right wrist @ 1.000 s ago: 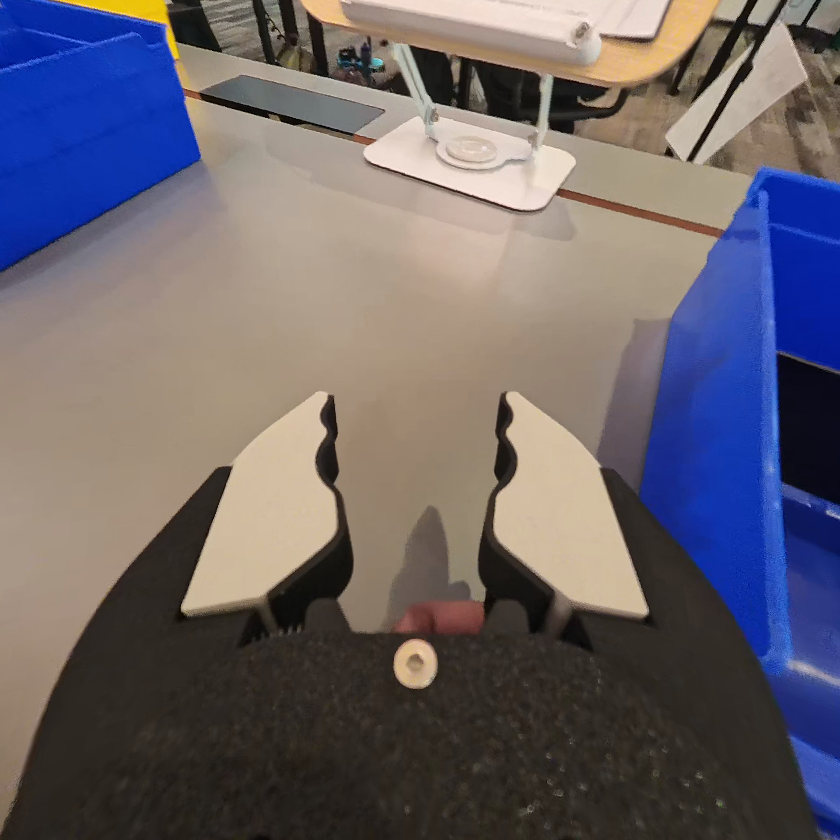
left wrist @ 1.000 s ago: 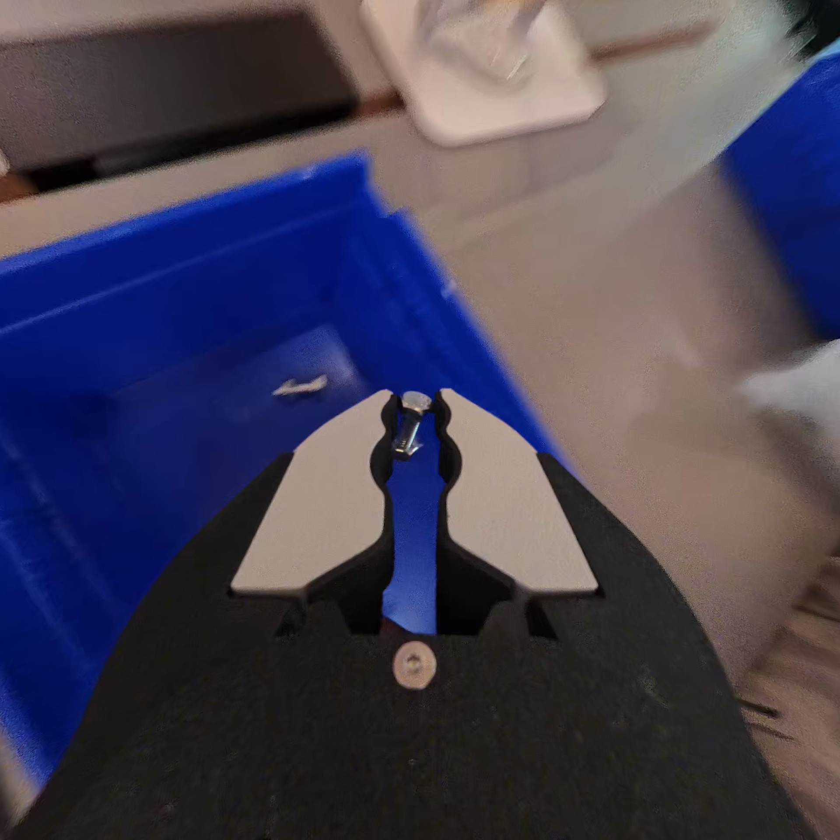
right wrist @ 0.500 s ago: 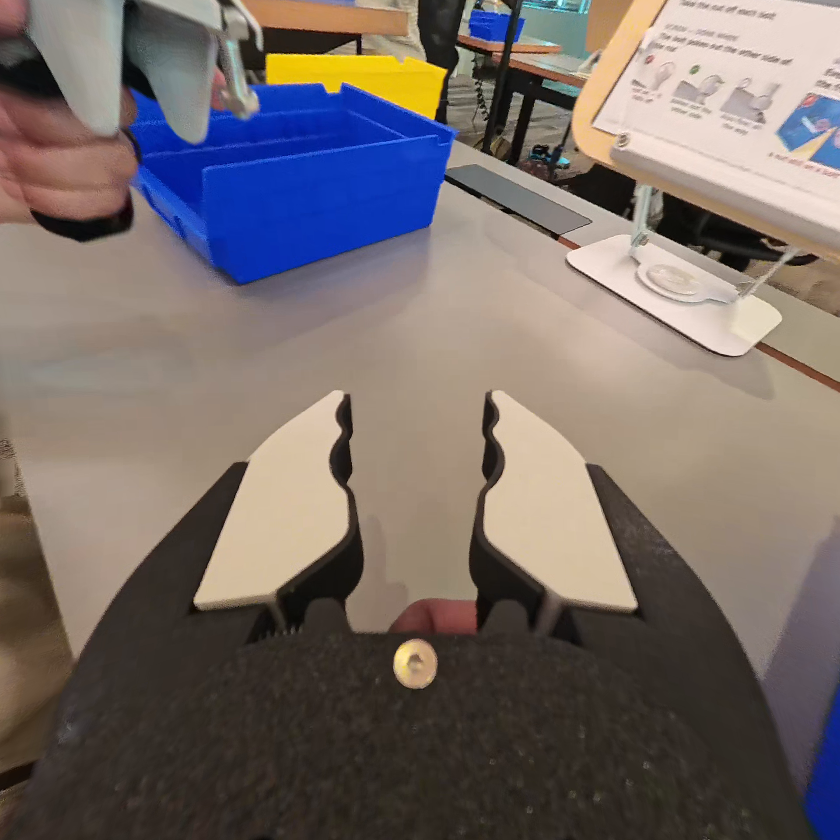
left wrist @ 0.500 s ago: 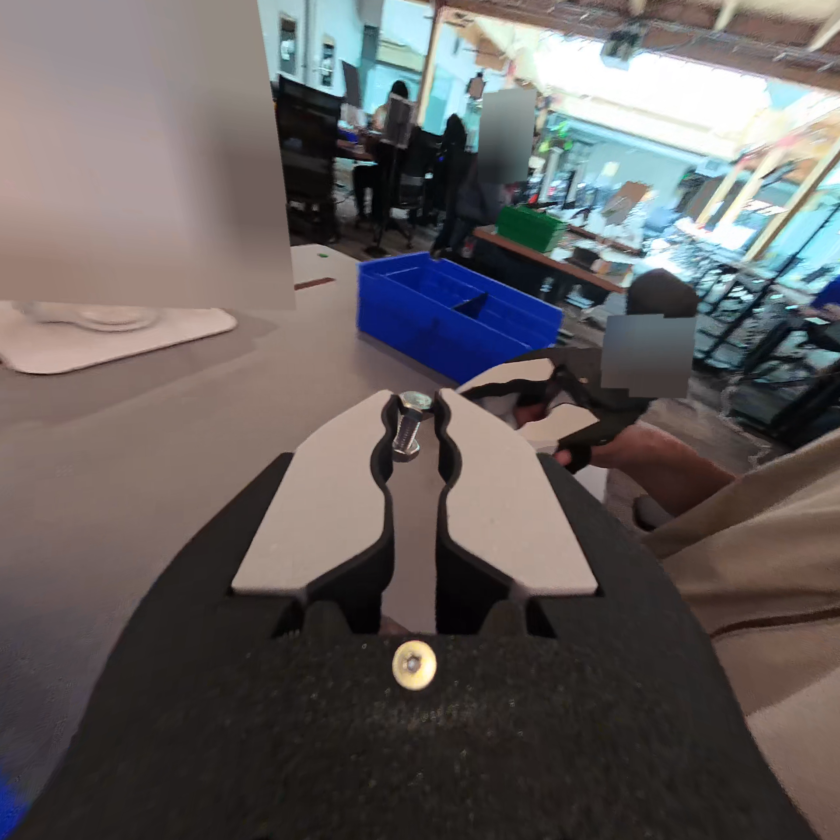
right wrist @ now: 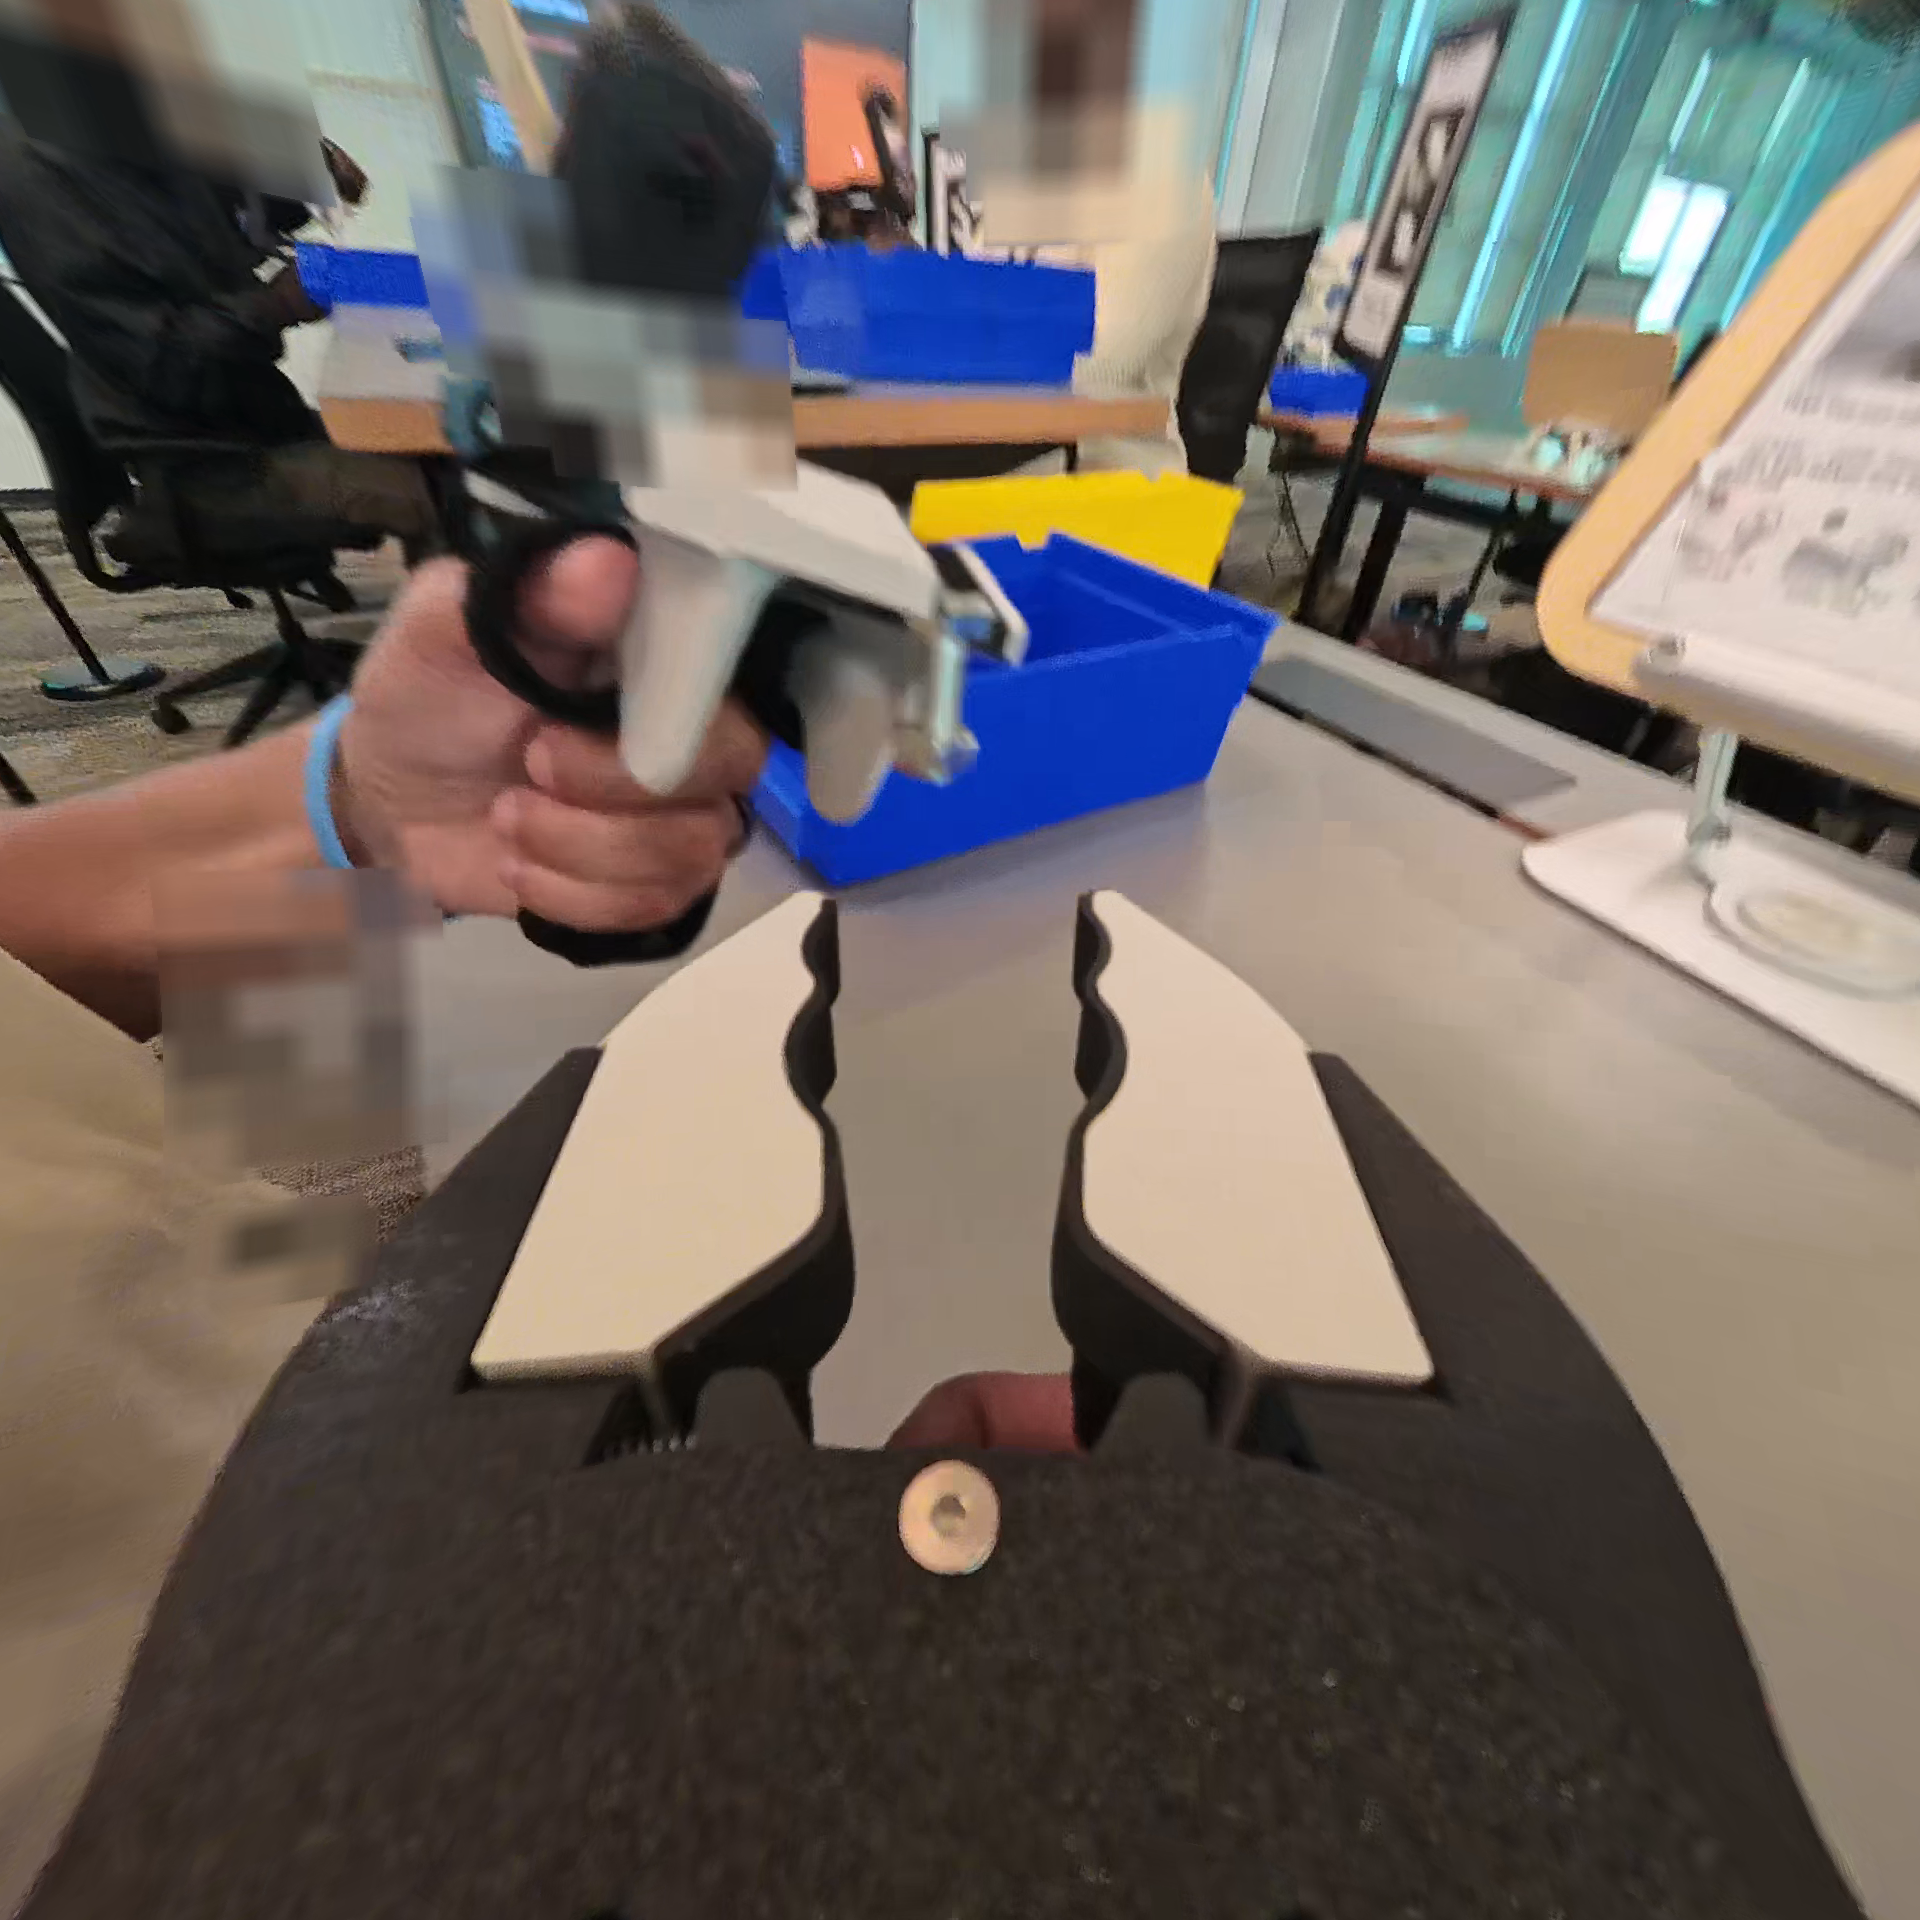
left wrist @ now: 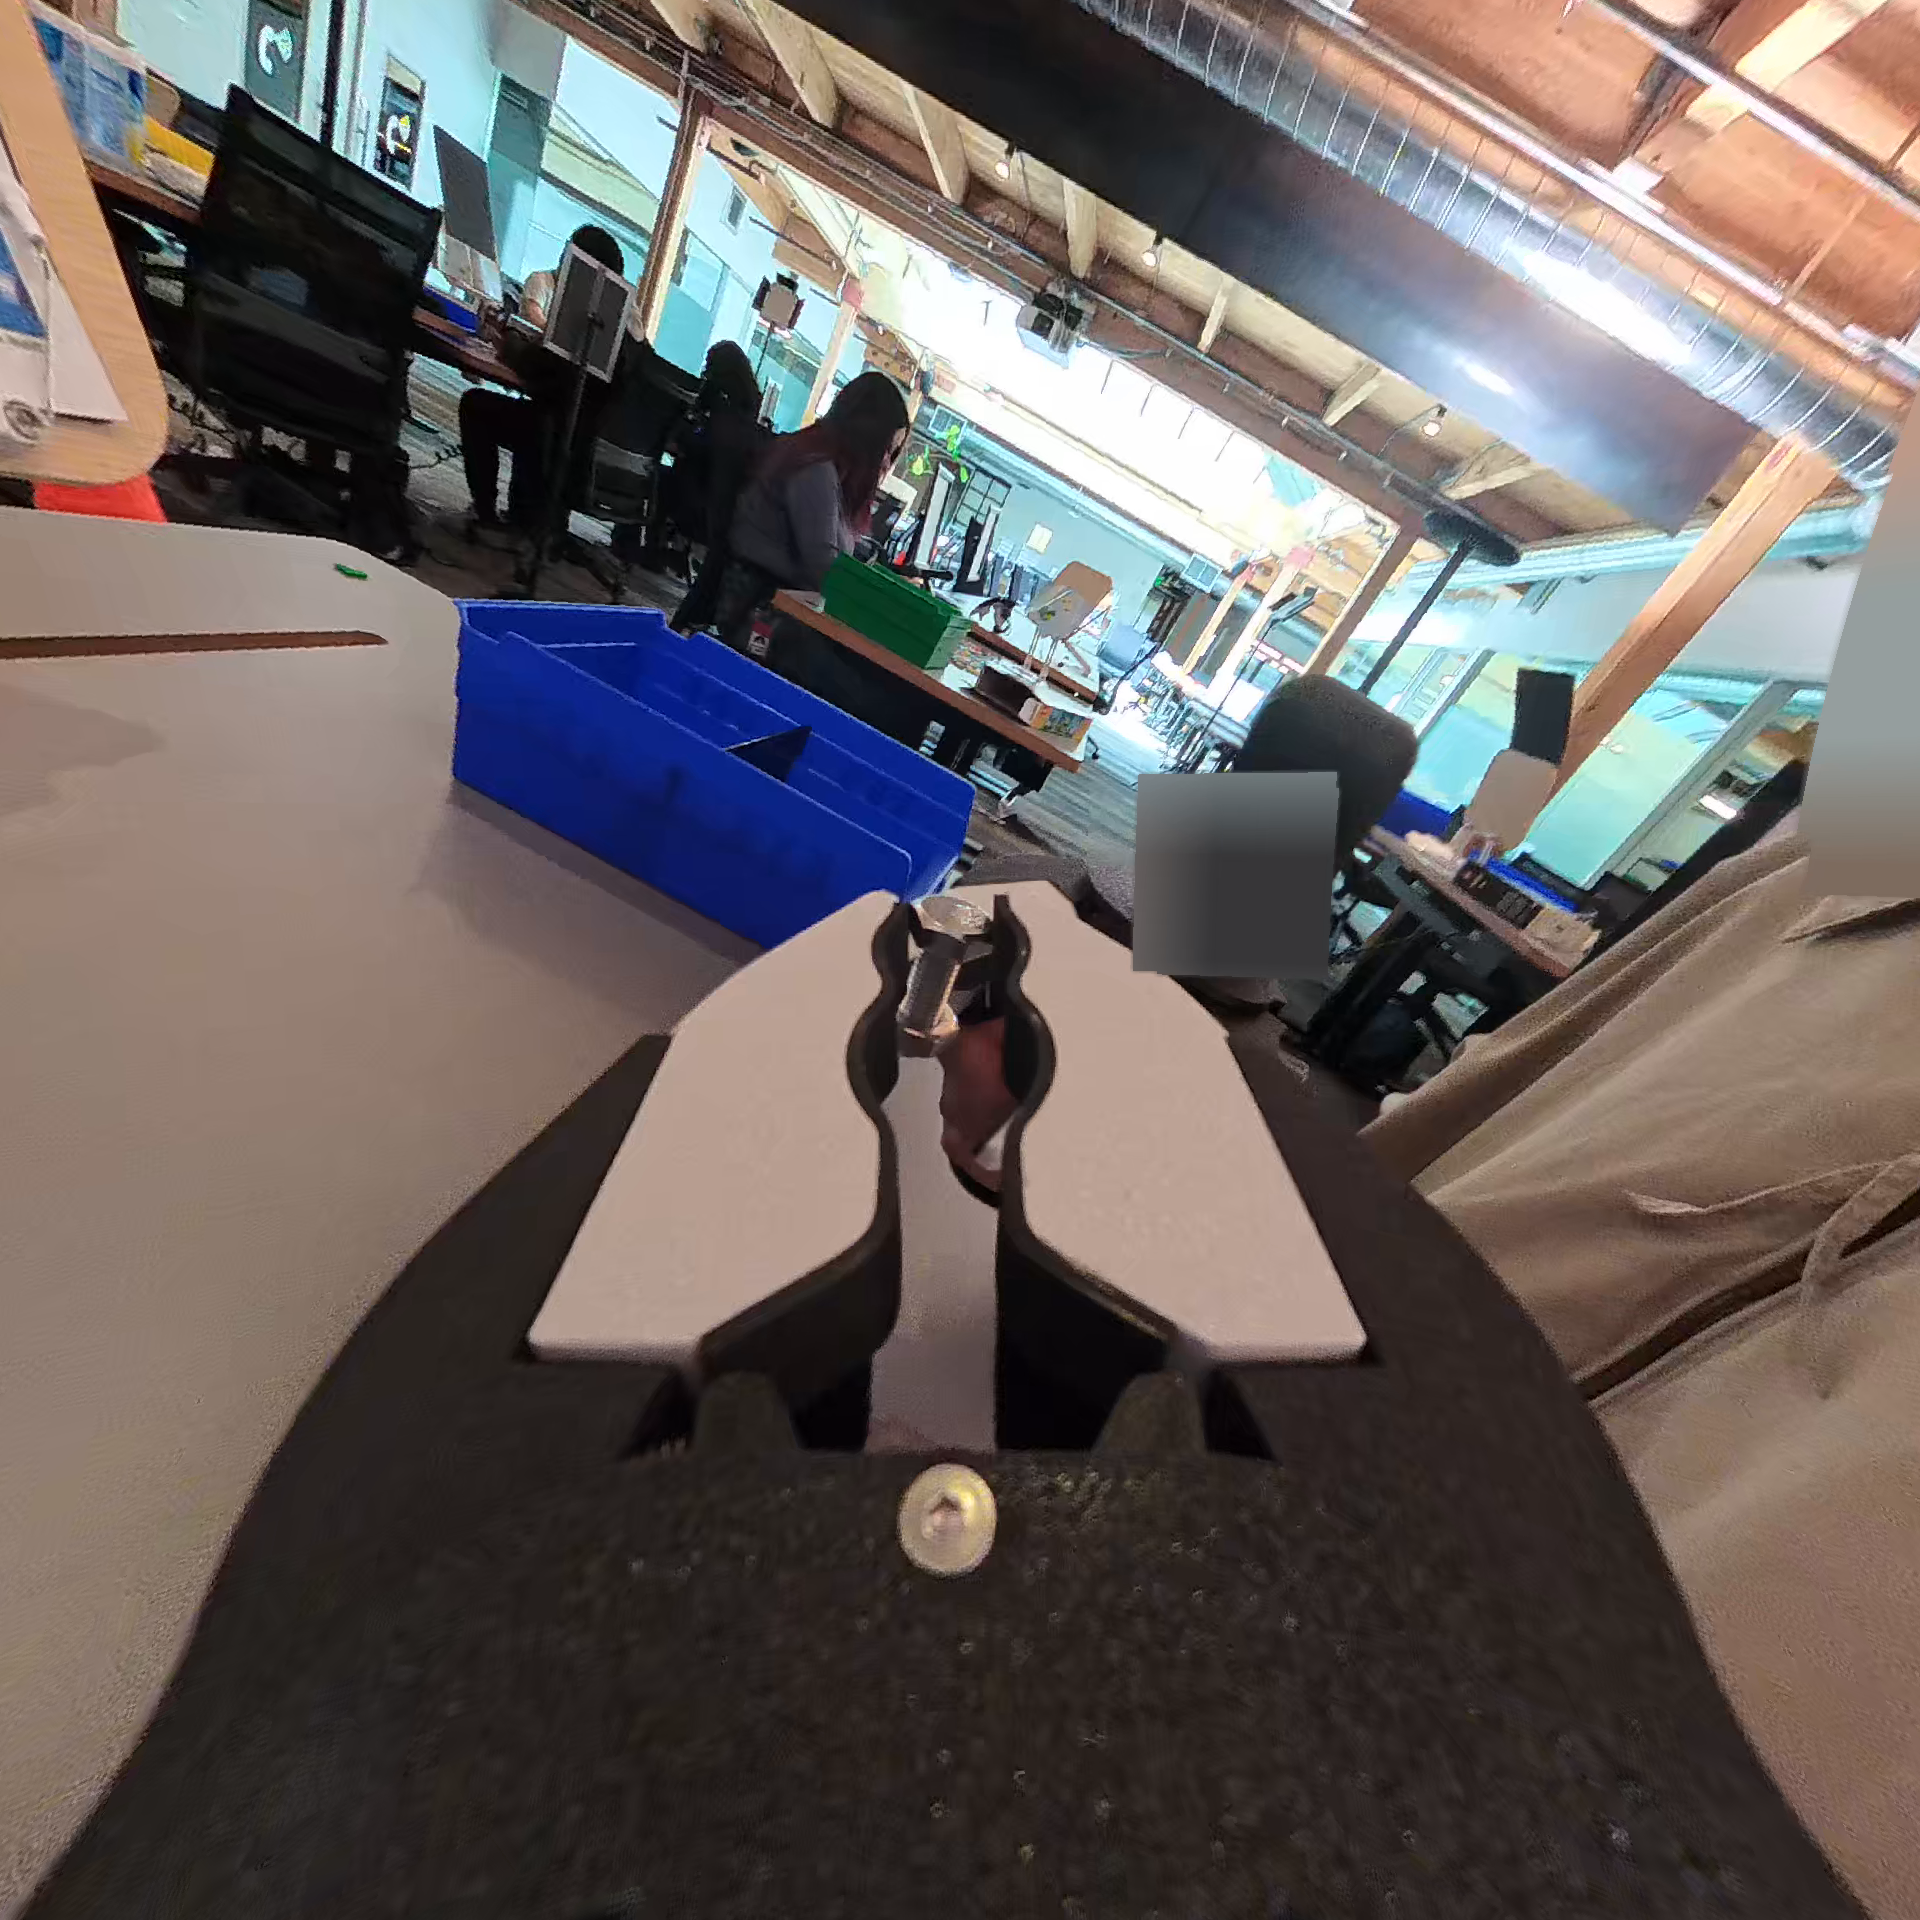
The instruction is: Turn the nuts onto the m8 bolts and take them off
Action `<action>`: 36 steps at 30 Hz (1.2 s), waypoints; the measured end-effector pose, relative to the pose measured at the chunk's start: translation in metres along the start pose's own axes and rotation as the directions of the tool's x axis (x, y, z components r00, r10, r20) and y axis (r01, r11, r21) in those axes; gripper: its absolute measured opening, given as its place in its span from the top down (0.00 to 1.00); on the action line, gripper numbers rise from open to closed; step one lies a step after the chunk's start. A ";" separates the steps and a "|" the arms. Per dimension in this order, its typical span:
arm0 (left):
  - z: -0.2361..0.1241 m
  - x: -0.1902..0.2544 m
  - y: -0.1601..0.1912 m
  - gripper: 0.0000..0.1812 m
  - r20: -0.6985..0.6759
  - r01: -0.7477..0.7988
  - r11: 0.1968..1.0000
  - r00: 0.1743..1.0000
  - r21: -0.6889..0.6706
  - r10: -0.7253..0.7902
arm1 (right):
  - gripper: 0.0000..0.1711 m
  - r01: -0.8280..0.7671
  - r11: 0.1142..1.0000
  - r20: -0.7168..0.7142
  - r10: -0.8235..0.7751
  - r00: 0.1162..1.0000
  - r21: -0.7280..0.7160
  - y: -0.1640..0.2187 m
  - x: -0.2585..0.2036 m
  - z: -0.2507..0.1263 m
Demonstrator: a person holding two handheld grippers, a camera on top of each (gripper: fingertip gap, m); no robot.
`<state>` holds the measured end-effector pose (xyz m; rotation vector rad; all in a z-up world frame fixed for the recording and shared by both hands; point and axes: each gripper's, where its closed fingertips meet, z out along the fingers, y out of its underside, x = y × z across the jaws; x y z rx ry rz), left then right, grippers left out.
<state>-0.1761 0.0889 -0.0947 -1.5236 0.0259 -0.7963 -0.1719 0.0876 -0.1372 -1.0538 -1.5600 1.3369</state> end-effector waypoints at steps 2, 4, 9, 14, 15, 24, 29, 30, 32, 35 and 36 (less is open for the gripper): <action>0.003 0.003 0.000 0.92 -0.041 0.045 0.999 0.998 0.010 -0.044 | 0.77 0.030 0.999 -0.008 -0.030 1.000 0.013 -0.008 -0.001 0.002; 0.006 0.003 0.001 0.92 -0.048 0.066 0.998 0.997 0.020 -0.065 | 0.77 0.043 0.999 -0.011 -0.043 0.999 0.016 -0.010 -0.001 0.005; 0.016 0.006 0.012 0.92 -0.065 0.067 0.998 0.996 -0.011 -0.067 | 0.90 0.011 1.000 0.004 -0.011 1.000 0.013 -0.008 -0.001 0.007; 0.015 0.003 0.029 0.92 -0.015 -0.048 0.993 0.999 -0.108 0.047 | 0.91 0.089 0.993 0.054 -0.085 0.995 -0.081 0.008 -0.002 0.003; 0.014 0.002 0.034 0.92 -0.008 -0.082 0.987 0.997 -0.141 0.082 | 0.91 0.127 0.985 0.073 -0.119 0.990 -0.114 0.013 -0.004 0.001; -0.001 -0.009 0.097 0.92 -0.064 -0.392 0.716 0.896 -0.578 0.439 | 0.91 0.518 0.769 0.357 -0.396 0.846 -0.373 0.062 -0.013 -0.015; 0.001 -0.014 0.104 0.92 -0.090 -0.442 0.645 0.860 -0.623 0.502 | 0.91 0.570 0.724 0.412 -0.417 0.810 -0.389 0.062 -0.010 -0.021; 0.002 -0.015 0.104 0.92 -0.088 -0.446 0.643 0.856 -0.622 0.509 | 0.92 0.564 0.728 0.414 -0.409 0.814 -0.389 0.062 -0.009 -0.021; 0.004 -0.017 0.105 0.92 -0.085 -0.458 0.629 0.844 -0.628 0.529 | 0.91 0.566 0.728 0.409 -0.414 0.813 -0.387 0.063 -0.008 -0.022; 0.005 -0.019 0.108 0.92 -0.081 -0.477 0.612 0.825 -0.631 0.559 | 0.91 0.536 0.756 0.399 -0.389 0.830 -0.377 0.063 -0.007 -0.021; 0.005 -0.019 0.107 0.92 -0.076 -0.482 0.619 0.822 -0.620 0.564 | 0.91 0.509 0.783 0.389 -0.371 0.843 -0.357 0.062 -0.007 -0.021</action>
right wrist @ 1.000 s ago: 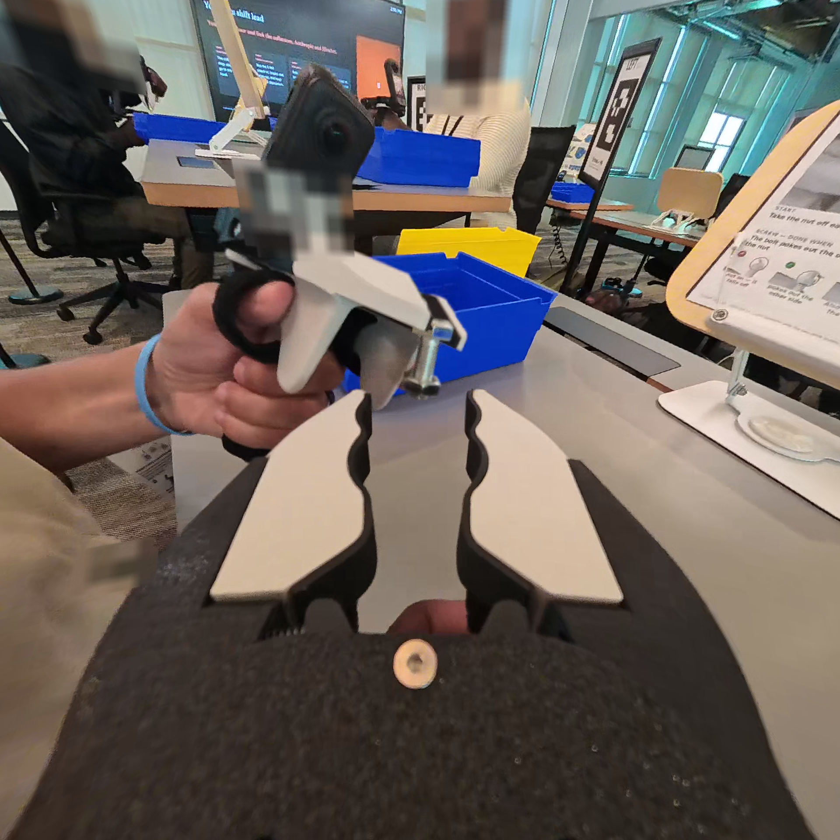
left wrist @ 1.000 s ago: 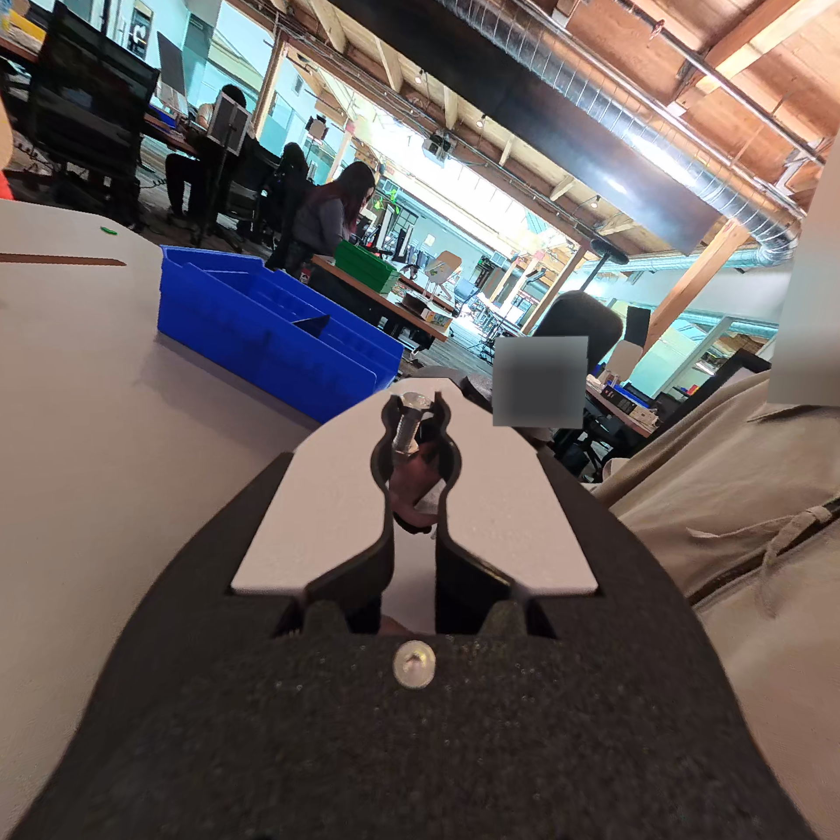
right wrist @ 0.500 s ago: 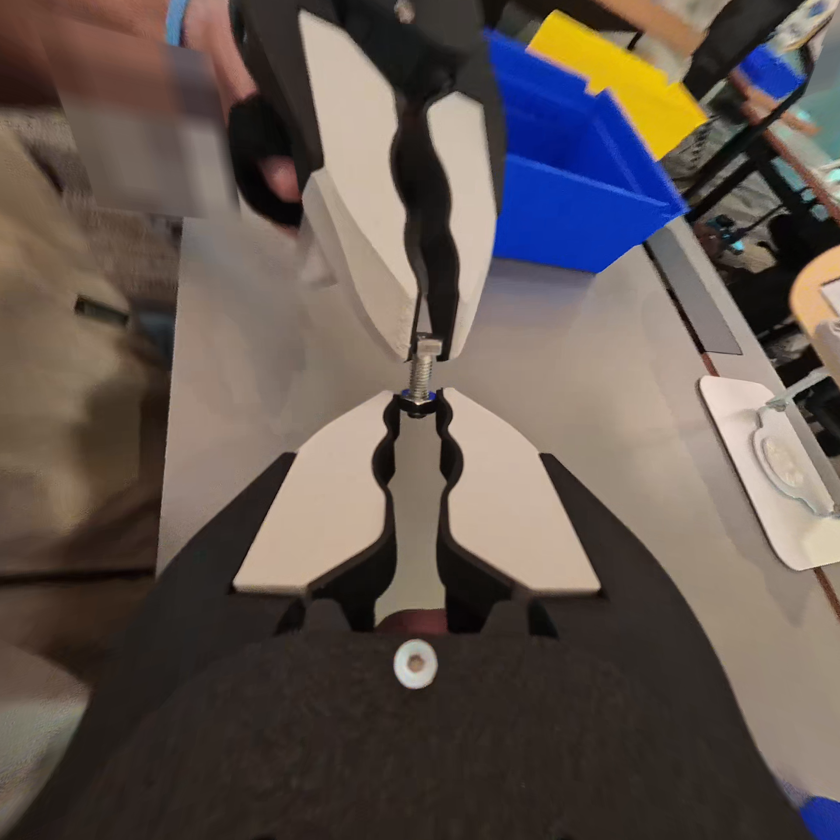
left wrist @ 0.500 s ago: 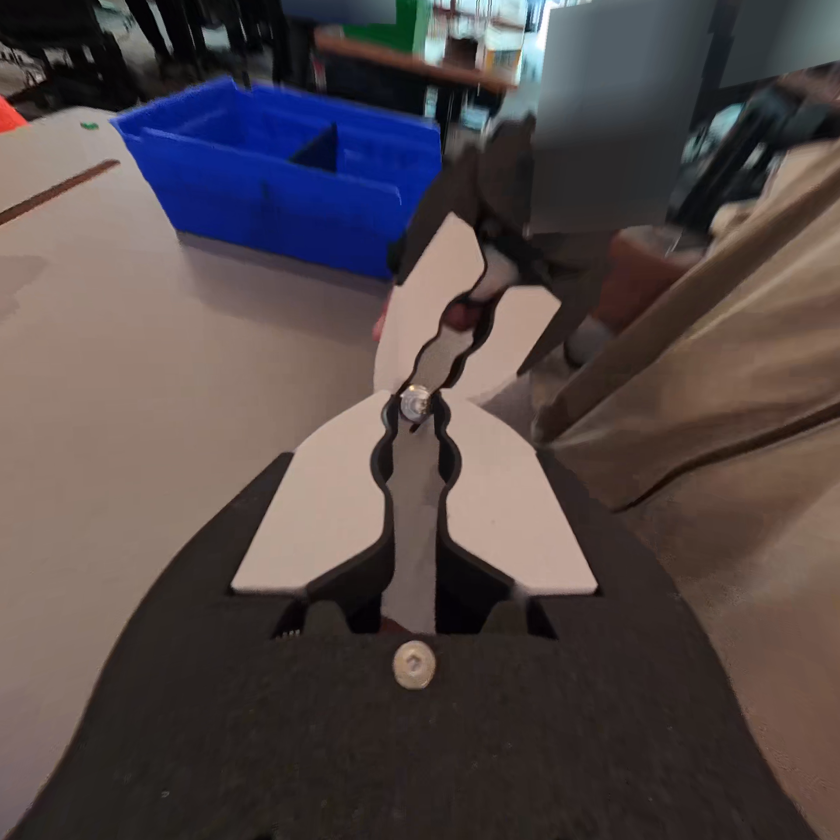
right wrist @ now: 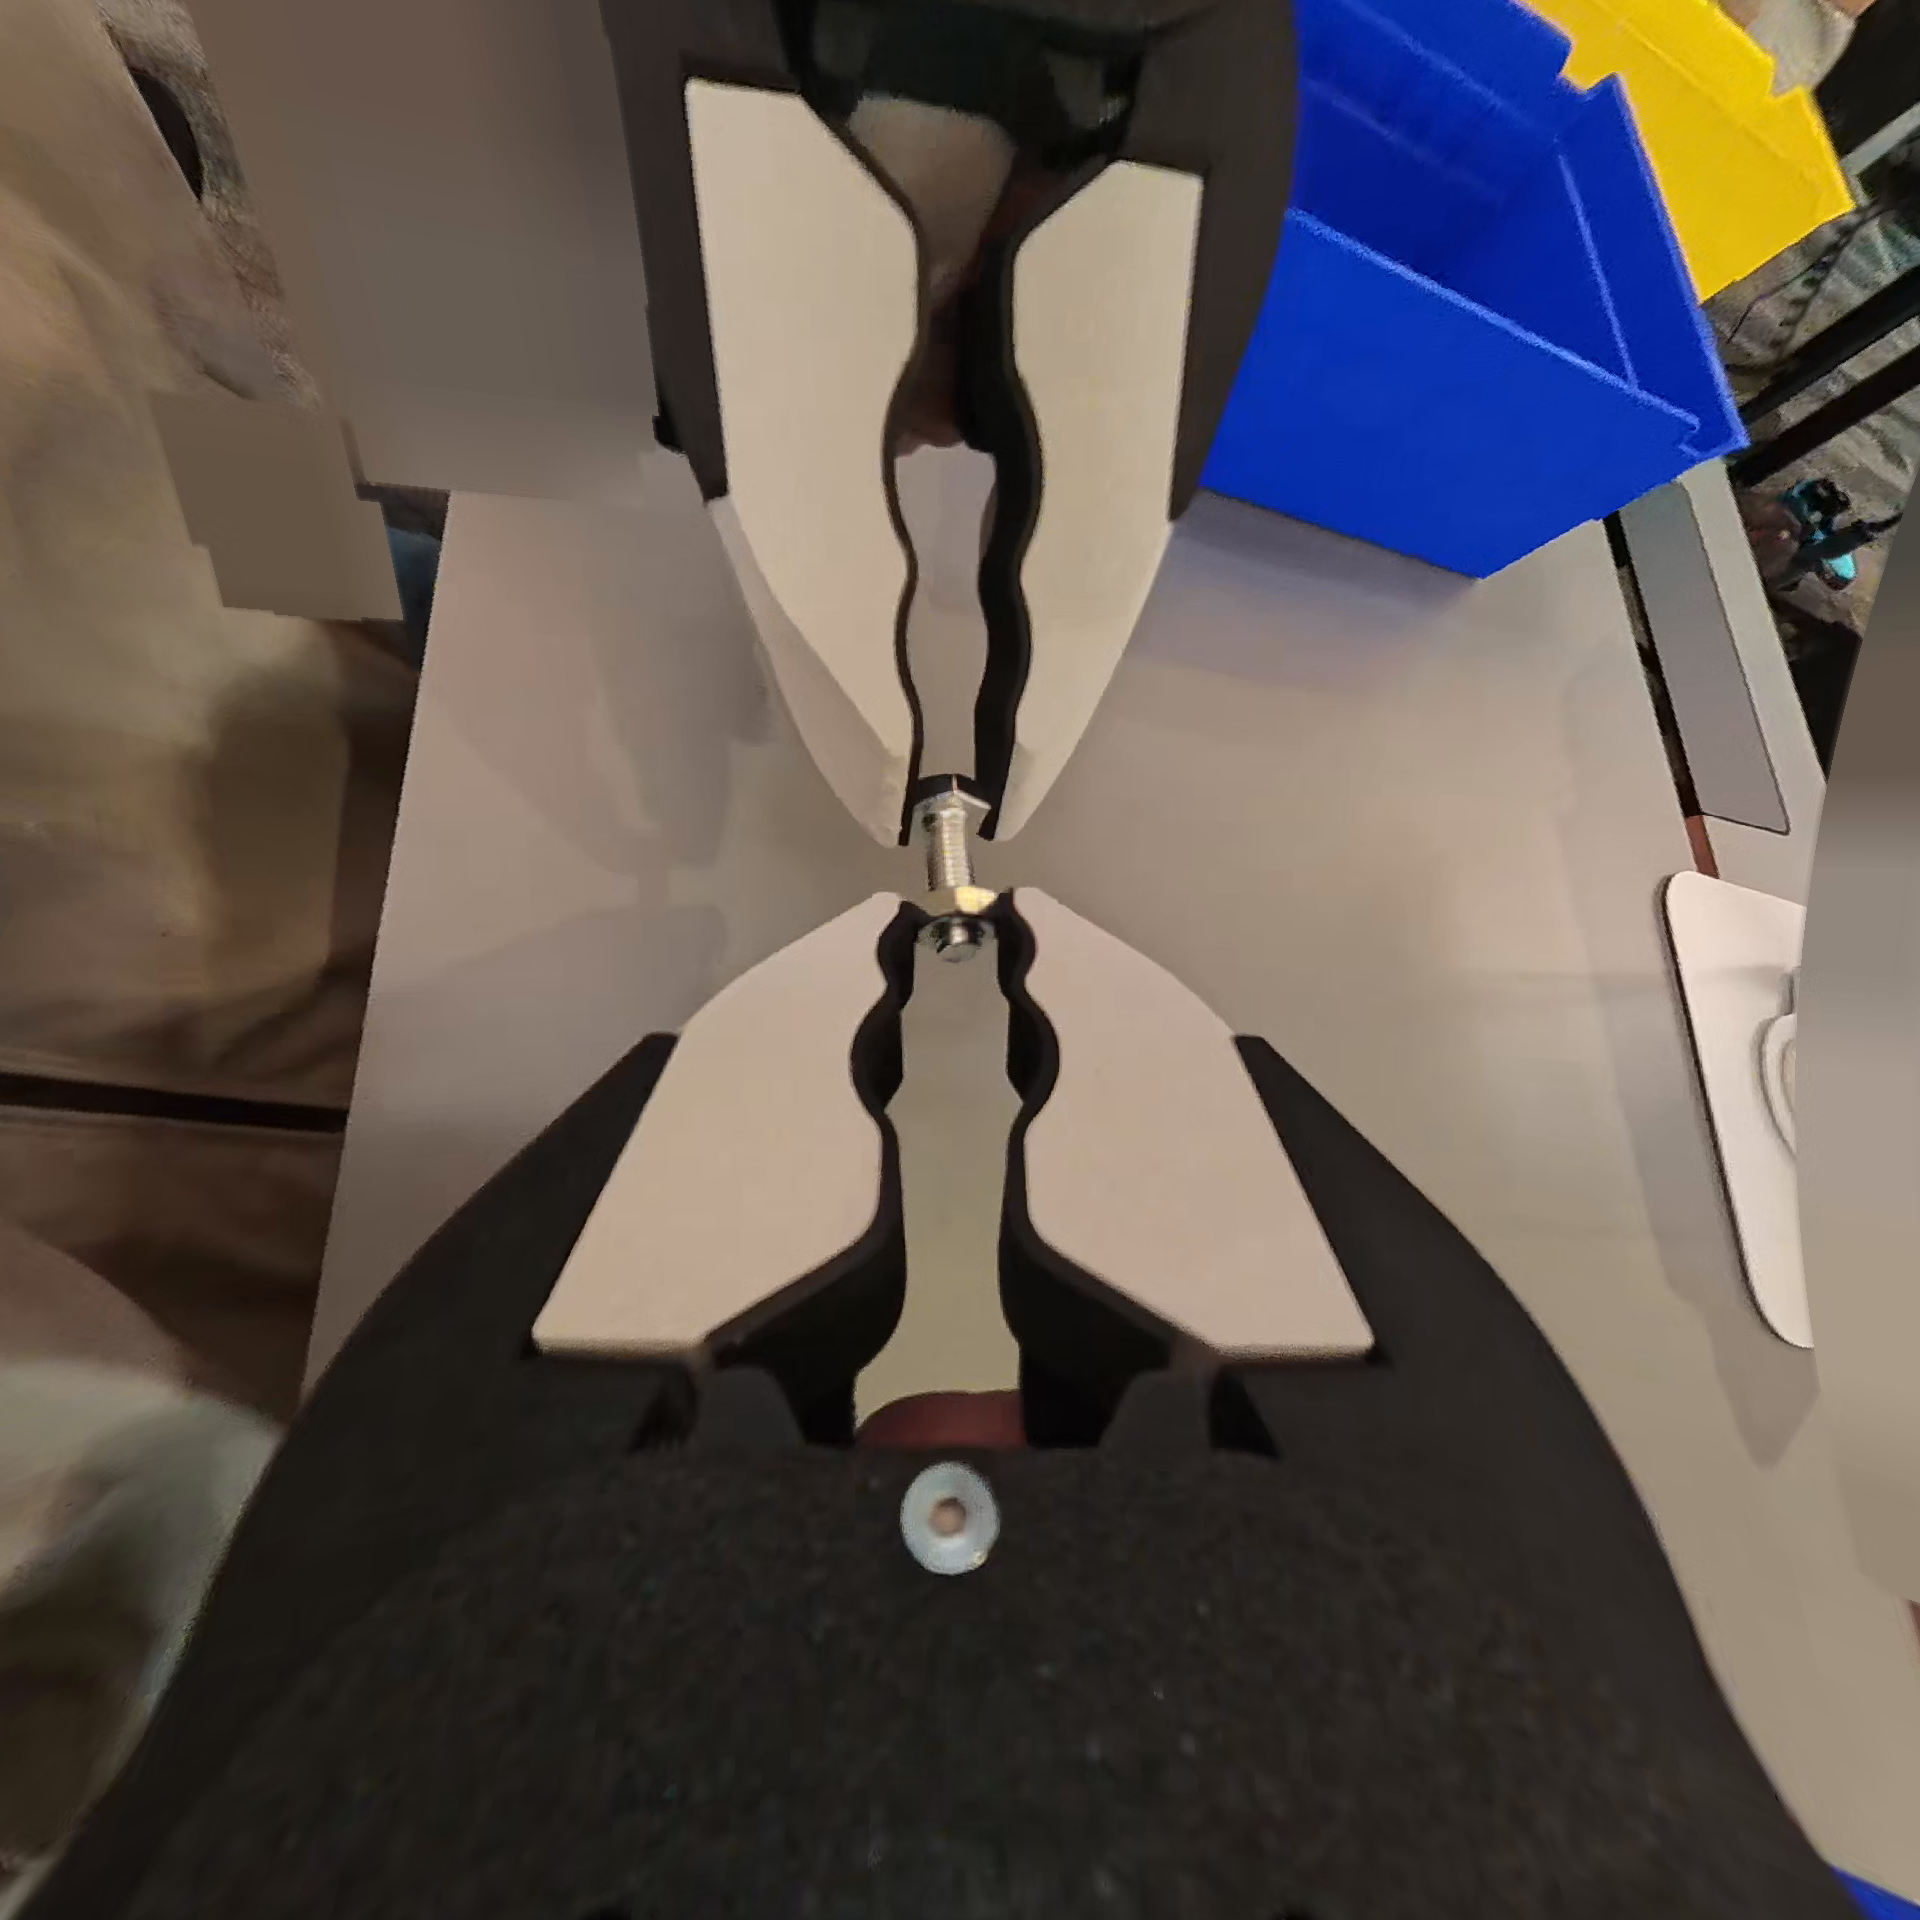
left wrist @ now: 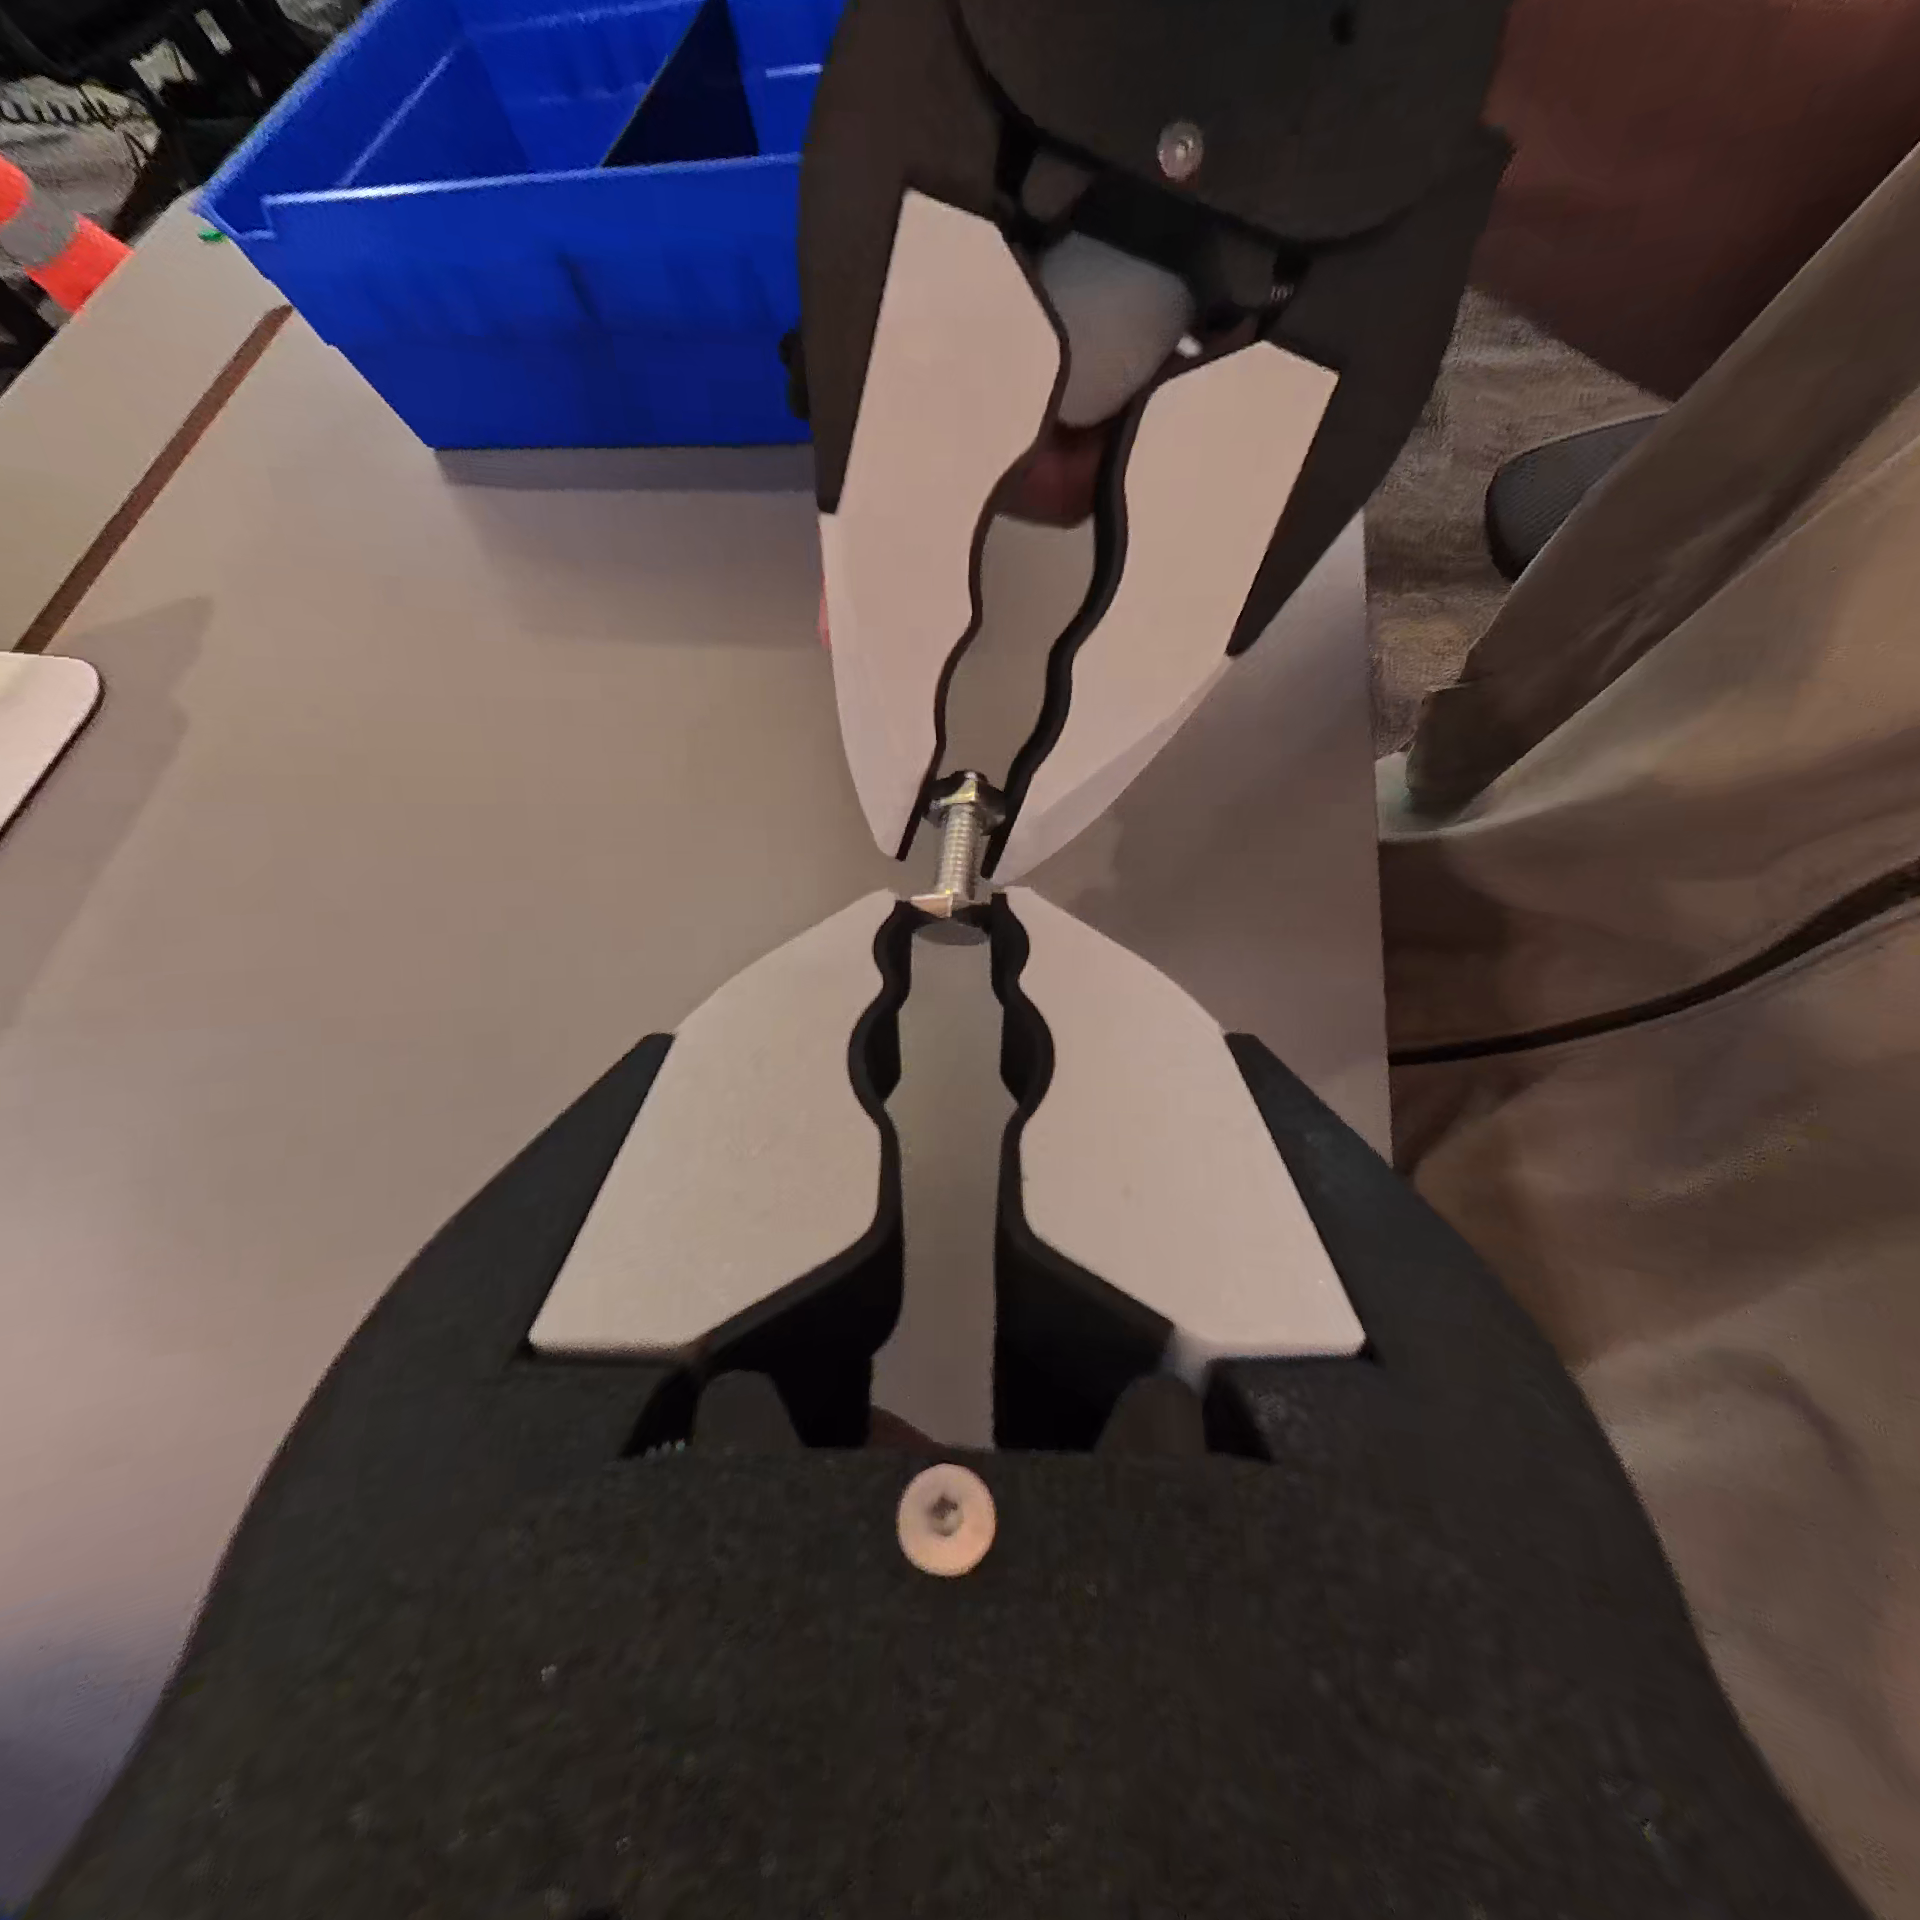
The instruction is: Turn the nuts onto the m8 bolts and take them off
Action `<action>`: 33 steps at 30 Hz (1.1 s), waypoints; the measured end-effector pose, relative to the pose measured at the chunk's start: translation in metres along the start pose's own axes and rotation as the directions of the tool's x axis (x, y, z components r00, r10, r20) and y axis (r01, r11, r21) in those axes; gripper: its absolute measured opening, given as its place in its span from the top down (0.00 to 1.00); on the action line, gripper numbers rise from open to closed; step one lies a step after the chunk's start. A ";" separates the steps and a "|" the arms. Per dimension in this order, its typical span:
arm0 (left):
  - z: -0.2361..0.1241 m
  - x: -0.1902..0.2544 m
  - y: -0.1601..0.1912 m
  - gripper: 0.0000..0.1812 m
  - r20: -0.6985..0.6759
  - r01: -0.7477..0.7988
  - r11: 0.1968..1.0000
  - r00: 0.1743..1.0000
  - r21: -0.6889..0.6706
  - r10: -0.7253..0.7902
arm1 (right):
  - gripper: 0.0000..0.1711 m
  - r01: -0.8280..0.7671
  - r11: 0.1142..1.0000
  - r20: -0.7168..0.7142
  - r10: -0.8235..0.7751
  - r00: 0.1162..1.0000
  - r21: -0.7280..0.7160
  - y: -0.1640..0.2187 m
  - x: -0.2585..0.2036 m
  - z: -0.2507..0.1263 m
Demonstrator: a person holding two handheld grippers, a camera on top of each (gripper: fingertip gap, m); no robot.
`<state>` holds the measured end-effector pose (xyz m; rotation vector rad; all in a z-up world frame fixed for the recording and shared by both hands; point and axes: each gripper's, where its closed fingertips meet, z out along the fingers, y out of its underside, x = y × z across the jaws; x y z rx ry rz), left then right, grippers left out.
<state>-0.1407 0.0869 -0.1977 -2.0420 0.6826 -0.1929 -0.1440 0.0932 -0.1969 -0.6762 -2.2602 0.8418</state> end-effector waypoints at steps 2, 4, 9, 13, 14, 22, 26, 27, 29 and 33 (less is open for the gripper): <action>-0.003 0.000 -0.007 0.92 -0.020 0.050 0.996 0.999 0.075 -0.048 | 0.91 -0.095 0.989 0.013 0.094 0.995 0.115 -0.005 0.002 -0.004; -0.009 -0.006 -0.014 0.92 -0.023 0.113 0.978 0.994 0.178 -0.111 | 0.90 -0.214 0.949 0.037 0.211 0.977 0.231 -0.008 0.006 -0.011; -0.029 -0.013 -0.026 0.92 -0.144 0.303 0.871 0.953 0.386 -0.268 | 0.85 -0.528 0.715 0.211 0.489 0.846 0.459 -0.017 0.012 -0.020; -0.029 -0.010 -0.026 0.92 -0.173 0.336 0.844 0.941 0.418 -0.289 | 0.84 -0.659 0.514 0.371 0.557 0.743 0.549 -0.031 0.016 -0.024; -0.028 -0.011 -0.025 0.92 -0.159 0.333 0.842 0.943 0.425 -0.293 | 0.85 -0.671 0.489 0.396 0.553 0.732 0.557 -0.034 0.016 -0.026; -0.023 -0.006 -0.023 0.92 -0.179 0.333 0.847 0.942 0.415 -0.283 | 0.91 -0.624 0.542 0.330 0.545 0.771 0.563 -0.045 0.019 -0.021; -0.014 -0.003 -0.019 0.92 -0.124 0.284 0.879 0.959 0.383 -0.256 | 1.00 -0.598 0.562 0.311 0.526 0.791 0.571 -0.055 0.020 -0.023; -0.014 -0.001 -0.021 0.92 -0.134 0.286 0.875 0.958 0.390 -0.253 | 1.00 -0.590 0.579 0.299 0.522 0.799 0.564 -0.055 0.020 -0.021; -0.014 -0.004 -0.022 0.92 -0.125 0.292 0.869 0.956 0.399 -0.264 | 0.99 -0.576 0.591 0.268 0.528 0.806 0.565 -0.053 0.024 -0.024; -0.021 -0.016 -0.022 0.92 -0.091 0.322 0.836 0.945 0.445 -0.316 | 0.88 -0.577 0.592 0.211 0.572 0.793 0.562 -0.037 0.032 -0.036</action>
